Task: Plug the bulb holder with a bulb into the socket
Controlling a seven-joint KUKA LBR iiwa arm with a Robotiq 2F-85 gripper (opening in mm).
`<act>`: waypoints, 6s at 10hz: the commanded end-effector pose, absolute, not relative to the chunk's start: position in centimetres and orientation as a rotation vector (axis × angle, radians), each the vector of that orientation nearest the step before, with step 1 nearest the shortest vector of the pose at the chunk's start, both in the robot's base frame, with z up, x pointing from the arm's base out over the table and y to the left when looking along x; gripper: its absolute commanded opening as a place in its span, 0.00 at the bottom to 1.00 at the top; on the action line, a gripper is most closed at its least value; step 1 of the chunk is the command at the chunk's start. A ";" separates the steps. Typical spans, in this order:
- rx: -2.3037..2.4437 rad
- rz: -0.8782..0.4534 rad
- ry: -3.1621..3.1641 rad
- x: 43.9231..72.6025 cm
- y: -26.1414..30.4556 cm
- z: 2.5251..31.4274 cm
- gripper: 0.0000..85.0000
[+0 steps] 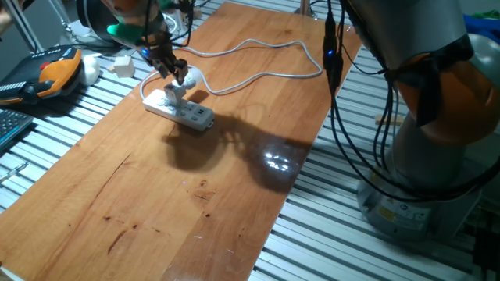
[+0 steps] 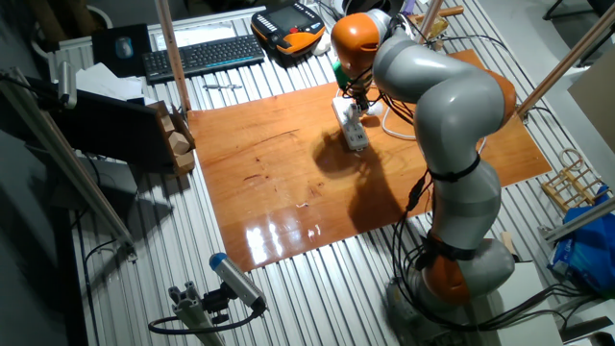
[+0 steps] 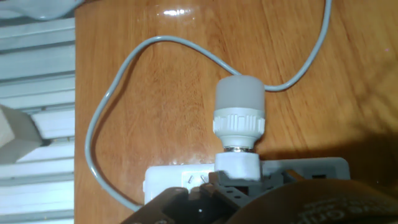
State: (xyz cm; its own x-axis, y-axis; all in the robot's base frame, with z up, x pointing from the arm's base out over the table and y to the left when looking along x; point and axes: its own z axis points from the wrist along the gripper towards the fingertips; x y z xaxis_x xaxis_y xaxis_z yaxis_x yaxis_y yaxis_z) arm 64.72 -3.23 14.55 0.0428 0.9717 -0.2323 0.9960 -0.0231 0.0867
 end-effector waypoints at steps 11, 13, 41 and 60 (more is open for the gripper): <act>1.435 0.065 2.697 62.7 -4.7 16.8 0.00; 1.300 0.121 2.760 62.8 -4.7 16.8 0.00; -0.286 -0.016 3.015 60.8 -1.9 17.7 0.00; -0.235 0.045 3.020 60.8 -1.2 18.0 0.00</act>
